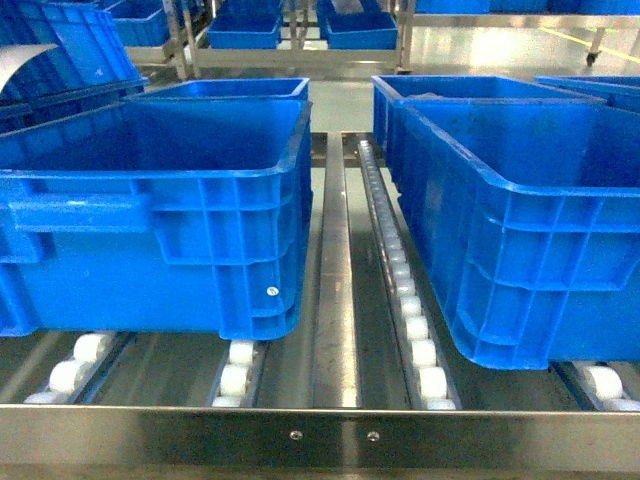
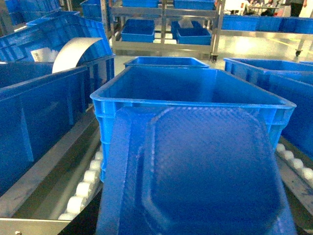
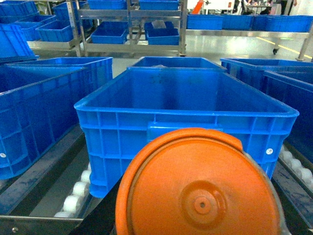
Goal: Sort blue parts and orange caps into right shelf containers
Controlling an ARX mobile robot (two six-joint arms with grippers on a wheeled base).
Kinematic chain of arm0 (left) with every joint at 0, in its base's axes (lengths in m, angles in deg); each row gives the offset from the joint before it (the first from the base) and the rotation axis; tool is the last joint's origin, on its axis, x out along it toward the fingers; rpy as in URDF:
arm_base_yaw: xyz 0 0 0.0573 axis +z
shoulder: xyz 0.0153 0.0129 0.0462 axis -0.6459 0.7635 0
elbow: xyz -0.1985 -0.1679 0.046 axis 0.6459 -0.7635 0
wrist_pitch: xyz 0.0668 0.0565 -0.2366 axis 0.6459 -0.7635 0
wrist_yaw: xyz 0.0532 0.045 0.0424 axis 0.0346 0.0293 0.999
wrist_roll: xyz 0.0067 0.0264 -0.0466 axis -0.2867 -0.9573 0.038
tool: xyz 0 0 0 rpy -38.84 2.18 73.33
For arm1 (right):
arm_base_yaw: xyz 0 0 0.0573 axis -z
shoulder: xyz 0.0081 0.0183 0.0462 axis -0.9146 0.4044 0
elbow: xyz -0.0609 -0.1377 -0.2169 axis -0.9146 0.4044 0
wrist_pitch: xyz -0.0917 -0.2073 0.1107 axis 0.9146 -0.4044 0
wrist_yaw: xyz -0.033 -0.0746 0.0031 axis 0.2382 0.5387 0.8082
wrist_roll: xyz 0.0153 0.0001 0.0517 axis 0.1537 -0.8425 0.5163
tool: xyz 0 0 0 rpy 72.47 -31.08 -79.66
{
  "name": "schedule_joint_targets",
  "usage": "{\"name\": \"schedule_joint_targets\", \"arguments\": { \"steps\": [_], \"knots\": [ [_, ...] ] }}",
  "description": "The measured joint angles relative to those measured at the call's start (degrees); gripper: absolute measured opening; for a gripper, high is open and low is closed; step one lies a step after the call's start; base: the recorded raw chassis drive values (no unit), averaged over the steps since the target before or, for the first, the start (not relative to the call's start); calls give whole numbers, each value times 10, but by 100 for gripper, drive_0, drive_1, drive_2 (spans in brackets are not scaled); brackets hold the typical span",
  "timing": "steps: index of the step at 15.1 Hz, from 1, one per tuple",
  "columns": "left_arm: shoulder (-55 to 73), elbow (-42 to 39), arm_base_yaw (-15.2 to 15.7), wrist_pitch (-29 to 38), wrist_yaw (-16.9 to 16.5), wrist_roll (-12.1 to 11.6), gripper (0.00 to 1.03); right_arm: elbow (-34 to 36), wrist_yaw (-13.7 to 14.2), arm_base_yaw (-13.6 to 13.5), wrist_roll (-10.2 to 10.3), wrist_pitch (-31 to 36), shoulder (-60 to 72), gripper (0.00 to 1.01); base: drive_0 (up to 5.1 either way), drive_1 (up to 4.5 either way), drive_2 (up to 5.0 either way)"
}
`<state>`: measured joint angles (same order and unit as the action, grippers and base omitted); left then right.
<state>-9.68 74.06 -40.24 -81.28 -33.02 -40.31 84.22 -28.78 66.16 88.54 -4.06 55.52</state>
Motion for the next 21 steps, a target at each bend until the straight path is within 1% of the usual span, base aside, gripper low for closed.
{"name": "schedule_joint_targets", "arguments": {
  "steps": [21],
  "knots": [
    [0,0,0,0,0,0,42,0,0,0,0,0,0,44,0,0,0]
  ]
}}
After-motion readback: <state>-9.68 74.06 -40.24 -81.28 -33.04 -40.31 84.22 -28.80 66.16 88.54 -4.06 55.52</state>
